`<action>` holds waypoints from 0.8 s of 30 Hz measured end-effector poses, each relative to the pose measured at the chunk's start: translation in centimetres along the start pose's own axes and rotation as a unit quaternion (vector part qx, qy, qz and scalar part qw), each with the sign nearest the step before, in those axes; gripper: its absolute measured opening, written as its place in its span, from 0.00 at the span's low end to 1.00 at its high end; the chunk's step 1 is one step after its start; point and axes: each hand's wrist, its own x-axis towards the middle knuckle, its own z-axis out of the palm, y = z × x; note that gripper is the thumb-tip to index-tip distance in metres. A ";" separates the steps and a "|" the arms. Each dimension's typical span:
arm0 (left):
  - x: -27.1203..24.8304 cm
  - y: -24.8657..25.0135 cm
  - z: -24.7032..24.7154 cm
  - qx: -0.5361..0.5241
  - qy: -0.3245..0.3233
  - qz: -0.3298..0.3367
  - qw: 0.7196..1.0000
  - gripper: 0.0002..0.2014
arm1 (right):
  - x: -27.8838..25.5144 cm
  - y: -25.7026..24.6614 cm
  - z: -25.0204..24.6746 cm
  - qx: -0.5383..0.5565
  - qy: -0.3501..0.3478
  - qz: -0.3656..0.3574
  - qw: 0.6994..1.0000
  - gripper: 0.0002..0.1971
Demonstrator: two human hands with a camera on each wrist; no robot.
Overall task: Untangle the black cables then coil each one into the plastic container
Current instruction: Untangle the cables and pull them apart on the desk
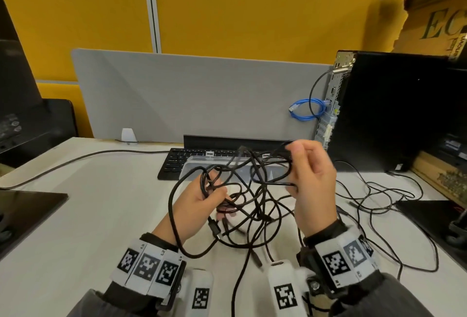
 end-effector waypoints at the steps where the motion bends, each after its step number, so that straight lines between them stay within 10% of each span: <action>1: 0.0 -0.1 -0.1 -0.002 0.005 -0.001 1.000 0.10 | 0.4 -0.1 -0.4 0.030 0.025 0.024 0.999 0.07; 12: 0.6 -1.2 -0.7 -0.078 0.091 -0.064 0.991 0.05 | 1.8 -0.2 -2.1 0.071 0.151 0.056 0.984 0.09; 17: 0.6 -1.0 -0.5 -0.222 0.099 -0.093 0.965 0.04 | 2.6 0.5 -2.8 -0.110 0.064 0.007 0.992 0.04; 24: 0.9 -1.8 -0.5 -0.191 0.131 -0.077 0.970 0.06 | 1.1 0.7 -1.6 -0.482 -0.172 -0.241 0.824 0.27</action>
